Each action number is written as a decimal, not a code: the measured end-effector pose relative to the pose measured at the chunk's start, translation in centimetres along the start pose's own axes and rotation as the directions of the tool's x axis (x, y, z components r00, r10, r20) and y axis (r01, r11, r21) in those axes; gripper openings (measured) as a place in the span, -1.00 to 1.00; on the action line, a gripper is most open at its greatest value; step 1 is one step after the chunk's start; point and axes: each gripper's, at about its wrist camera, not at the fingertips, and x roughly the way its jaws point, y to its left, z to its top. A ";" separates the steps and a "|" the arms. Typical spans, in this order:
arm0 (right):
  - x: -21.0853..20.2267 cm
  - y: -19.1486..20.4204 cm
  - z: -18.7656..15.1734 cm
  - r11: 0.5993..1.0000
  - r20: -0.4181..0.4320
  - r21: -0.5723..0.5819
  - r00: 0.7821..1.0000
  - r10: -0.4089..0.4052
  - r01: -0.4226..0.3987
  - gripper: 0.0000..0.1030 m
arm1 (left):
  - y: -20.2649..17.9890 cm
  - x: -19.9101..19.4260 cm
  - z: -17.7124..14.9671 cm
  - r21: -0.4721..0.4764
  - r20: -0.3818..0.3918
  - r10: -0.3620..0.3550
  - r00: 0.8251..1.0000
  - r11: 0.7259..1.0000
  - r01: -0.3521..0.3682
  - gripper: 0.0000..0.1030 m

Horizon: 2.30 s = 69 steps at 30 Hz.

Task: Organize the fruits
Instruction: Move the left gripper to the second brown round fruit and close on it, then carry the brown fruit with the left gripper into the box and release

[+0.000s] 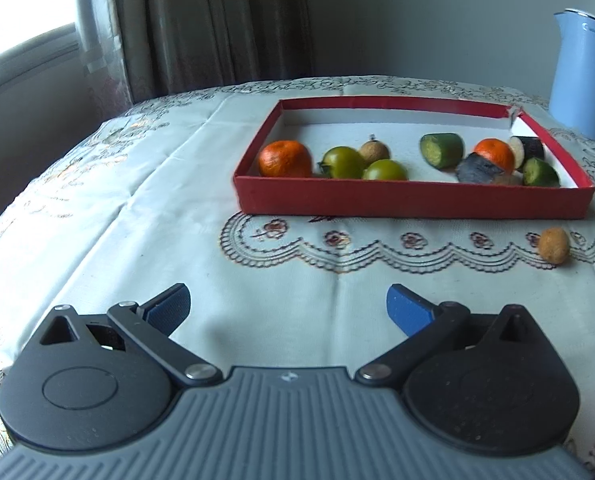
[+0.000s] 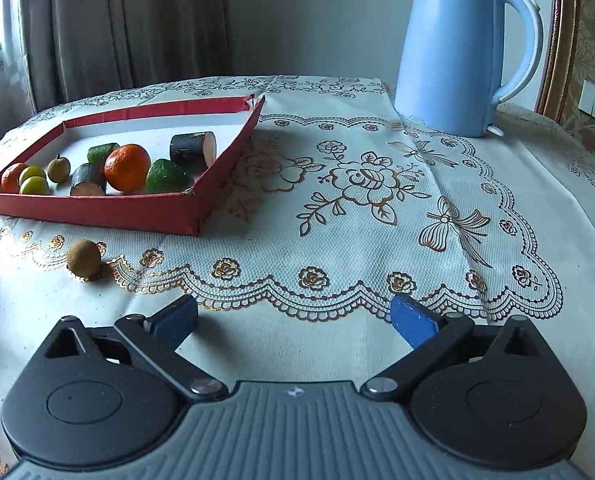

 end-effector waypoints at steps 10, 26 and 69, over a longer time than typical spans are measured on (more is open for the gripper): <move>-0.2 -0.5 0.1 0.999 0.012 0.026 1.000 0.023 -0.023 1.00 | -9.7 -2.5 2.2 0.172 0.096 -0.141 0.985 0.977 0.123 1.00; -0.8 -2.7 -0.1 0.981 0.074 0.147 0.990 0.118 -0.128 1.00 | -12.9 0.3 2.2 0.193 0.000 -0.264 0.964 0.946 0.259 0.14; -0.5 -2.3 0.0 0.986 0.063 0.130 0.993 0.100 -0.107 1.00 | -6.7 3.4 10.5 0.076 0.128 -0.015 0.992 0.997 0.005 -0.54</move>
